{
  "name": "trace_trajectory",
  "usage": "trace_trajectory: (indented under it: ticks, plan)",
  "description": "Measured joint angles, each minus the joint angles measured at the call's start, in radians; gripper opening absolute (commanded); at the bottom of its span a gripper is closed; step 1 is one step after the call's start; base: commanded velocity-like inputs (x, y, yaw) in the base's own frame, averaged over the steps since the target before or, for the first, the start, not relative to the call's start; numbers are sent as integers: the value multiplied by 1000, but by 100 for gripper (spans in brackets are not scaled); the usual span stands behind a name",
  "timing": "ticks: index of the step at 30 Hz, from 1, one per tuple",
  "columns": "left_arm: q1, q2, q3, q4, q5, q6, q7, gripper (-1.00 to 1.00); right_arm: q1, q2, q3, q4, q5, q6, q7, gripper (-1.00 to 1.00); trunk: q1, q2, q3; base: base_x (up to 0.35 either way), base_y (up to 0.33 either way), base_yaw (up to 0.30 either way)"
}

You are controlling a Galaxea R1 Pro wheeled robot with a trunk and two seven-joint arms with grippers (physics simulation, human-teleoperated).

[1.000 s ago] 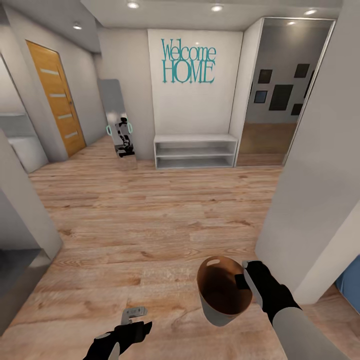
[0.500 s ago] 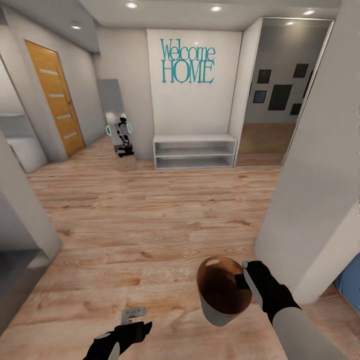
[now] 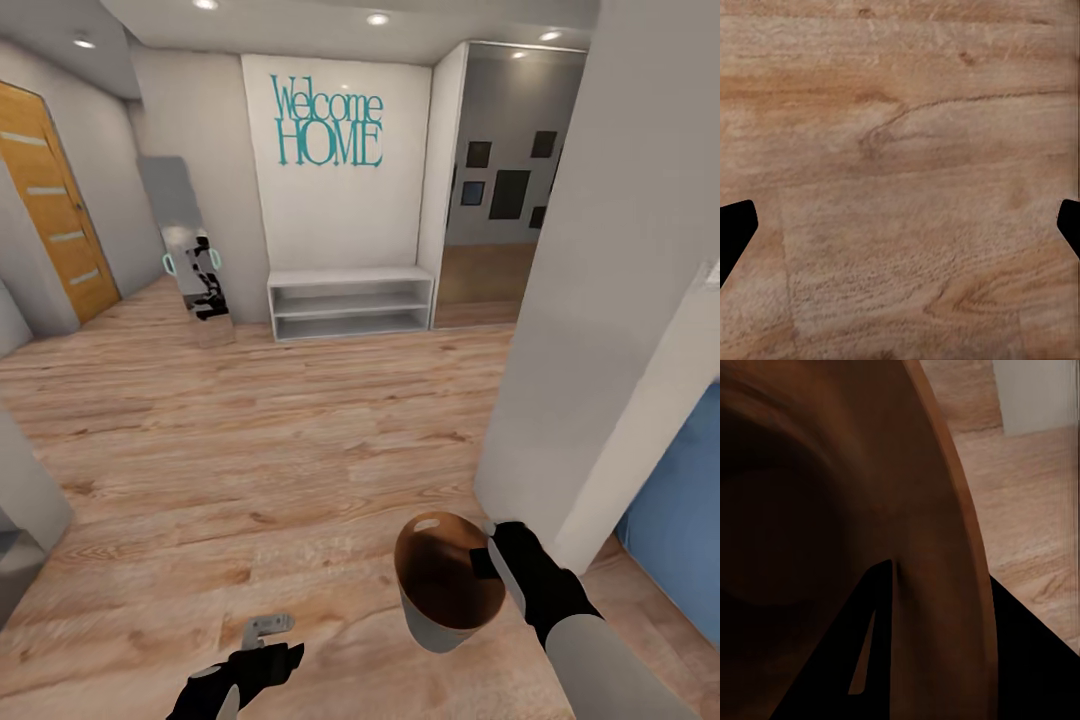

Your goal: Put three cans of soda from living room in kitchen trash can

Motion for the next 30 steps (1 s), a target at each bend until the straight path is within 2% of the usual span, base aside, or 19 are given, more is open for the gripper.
trace_trajectory:
  ticks: [5,21,30]
  plan:
    - [0,0,0,0,0,0,0,100,0,0,0,0,-2,-1,0,-100,0,0,0,0,0,-104]
    - [0,0,0,0,0,0,0,100,0,1,0,0,-3,1,2,-100,-61,112,50,0,0,-28]
    - [0,0,0,0,0,0,0,100,0,-1,0,0,-2,1,2,-100,-61,112,50,0,0,-184]
